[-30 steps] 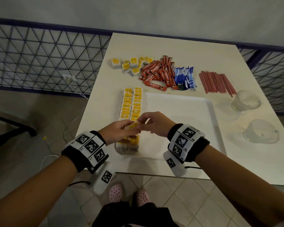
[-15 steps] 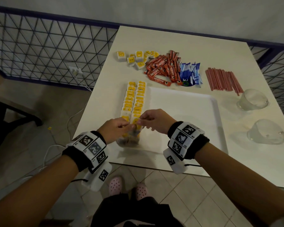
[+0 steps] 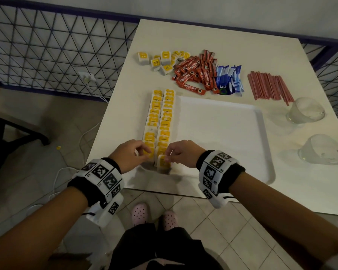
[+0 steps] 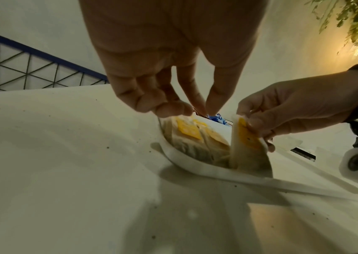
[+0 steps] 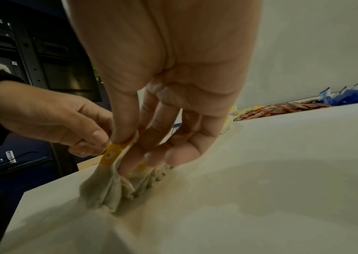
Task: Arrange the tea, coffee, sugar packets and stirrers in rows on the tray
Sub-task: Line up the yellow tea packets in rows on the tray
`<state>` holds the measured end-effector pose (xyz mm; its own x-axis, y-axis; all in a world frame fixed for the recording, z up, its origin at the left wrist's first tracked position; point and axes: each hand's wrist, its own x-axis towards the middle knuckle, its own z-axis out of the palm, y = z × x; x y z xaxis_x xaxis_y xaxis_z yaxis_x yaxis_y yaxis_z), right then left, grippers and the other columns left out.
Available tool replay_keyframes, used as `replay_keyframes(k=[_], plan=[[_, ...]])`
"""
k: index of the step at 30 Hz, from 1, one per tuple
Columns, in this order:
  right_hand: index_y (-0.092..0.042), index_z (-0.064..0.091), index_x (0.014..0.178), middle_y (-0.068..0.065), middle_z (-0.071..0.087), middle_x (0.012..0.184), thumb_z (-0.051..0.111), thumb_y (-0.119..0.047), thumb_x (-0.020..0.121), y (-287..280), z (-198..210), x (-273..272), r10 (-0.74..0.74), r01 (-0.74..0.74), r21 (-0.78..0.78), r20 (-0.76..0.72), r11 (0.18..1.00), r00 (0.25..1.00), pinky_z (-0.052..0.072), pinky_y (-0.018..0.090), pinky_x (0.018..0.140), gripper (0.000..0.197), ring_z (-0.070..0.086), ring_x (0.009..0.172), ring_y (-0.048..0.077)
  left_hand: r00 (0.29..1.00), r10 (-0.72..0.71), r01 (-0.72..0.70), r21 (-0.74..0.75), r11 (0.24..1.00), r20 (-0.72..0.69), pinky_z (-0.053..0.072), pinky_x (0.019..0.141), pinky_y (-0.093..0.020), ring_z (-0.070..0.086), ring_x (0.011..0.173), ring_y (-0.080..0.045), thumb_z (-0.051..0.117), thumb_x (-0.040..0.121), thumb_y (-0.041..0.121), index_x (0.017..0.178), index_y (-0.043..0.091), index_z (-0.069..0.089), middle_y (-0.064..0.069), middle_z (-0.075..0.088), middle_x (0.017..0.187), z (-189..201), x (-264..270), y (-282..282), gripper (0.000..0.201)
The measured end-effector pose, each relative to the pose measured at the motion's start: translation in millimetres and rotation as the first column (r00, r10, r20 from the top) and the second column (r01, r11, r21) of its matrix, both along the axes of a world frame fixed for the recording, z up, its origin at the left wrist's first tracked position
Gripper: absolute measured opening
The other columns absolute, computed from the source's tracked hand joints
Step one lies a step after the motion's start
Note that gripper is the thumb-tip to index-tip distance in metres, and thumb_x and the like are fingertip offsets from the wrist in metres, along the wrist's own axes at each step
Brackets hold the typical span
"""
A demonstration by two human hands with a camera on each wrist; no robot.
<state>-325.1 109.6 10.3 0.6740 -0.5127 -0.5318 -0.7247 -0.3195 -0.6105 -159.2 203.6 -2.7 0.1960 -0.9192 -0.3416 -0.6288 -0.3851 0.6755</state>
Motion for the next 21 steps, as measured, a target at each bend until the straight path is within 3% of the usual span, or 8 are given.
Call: replay_keyframes(k=[2,6,9,12,16,21], plan=[[-0.009,0.063,0.108,0.010,0.066,0.109,0.058,-0.026,0.090,0.2,-3.6,4.5,0.002,-0.003,-0.025,-0.015,1.000,1.000,0.038,0.020,0.068,0.025,0.055,0.091,0.017,0.999,-0.014,0.014,0.010,1.000,0.032,0.035,0.061,-0.012,0.044,0.065,-0.006,0.066,0.084,0.018,0.078,0.026,0.056,0.002,0.050,0.081,0.0,-1.2,-1.3,0.014],[-0.010,0.064,0.110,0.010,0.063,0.113,0.057,-0.024,0.090,-1.1,-9.3,10.1,-0.011,0.008,-0.105,-0.032,0.994,0.999,0.034,0.020,0.077,0.025,0.054,0.101,0.022,0.983,-0.118,0.108,0.083,0.991,0.139,0.033,0.065,-0.022,0.043,0.071,-0.009,0.068,0.081,0.031,0.074,0.026,0.052,0.010,0.038,0.080,-0.2,-9.9,-4.9,0.018],[-0.011,0.064,0.113,0.011,0.061,0.117,0.055,-0.020,0.090,-1.6,-11.5,12.5,-0.030,0.023,-0.129,-0.048,0.991,0.998,0.039,0.027,0.087,0.026,0.053,0.108,0.025,0.955,-0.196,0.169,0.134,0.977,0.224,0.038,0.079,-0.025,0.047,0.088,-0.014,0.068,0.079,0.037,0.086,0.021,0.056,0.006,0.038,0.092,-1.0,-17.5,-7.5,0.021],[-0.012,0.063,0.115,0.012,0.061,0.118,0.055,-0.019,0.090,-1.4,-14.1,14.3,-0.048,0.041,-0.142,-0.050,0.989,0.998,0.039,0.028,0.091,0.027,0.052,0.112,0.026,0.891,-0.307,0.250,0.203,0.947,0.334,0.041,0.088,-0.033,0.046,0.106,-0.019,0.063,0.079,0.051,0.104,0.016,0.053,-0.002,0.042,0.113,-5.0,-23.2,-11.6,0.045],[-0.010,0.063,0.113,0.012,0.061,0.116,0.056,-0.018,0.090,-2.4,-15.5,15.1,-0.078,0.070,-0.145,-0.048,0.987,0.996,0.039,0.025,0.085,0.025,0.053,0.108,0.026,0.805,-0.383,0.302,0.244,0.922,0.454,0.037,0.090,-0.033,0.042,0.114,-0.023,0.059,0.079,0.058,0.122,0.016,0.045,-0.005,0.040,0.123,-7.3,-26.8,-17.1,0.062],[-0.007,0.060,0.107,0.004,0.054,0.090,0.060,-0.013,0.086,-4.1,-20.3,14.2,-0.142,0.139,-0.121,-0.016,0.983,0.990,0.033,0.012,0.057,0.023,0.047,0.084,0.016,0.790,-0.399,0.314,0.250,0.916,0.467,0.036,0.091,-0.034,0.040,0.117,-0.024,0.057,0.079,0.059,0.120,0.016,0.044,-0.005,0.039,0.124,-12.1,-25.7,-18.7,0.061]])
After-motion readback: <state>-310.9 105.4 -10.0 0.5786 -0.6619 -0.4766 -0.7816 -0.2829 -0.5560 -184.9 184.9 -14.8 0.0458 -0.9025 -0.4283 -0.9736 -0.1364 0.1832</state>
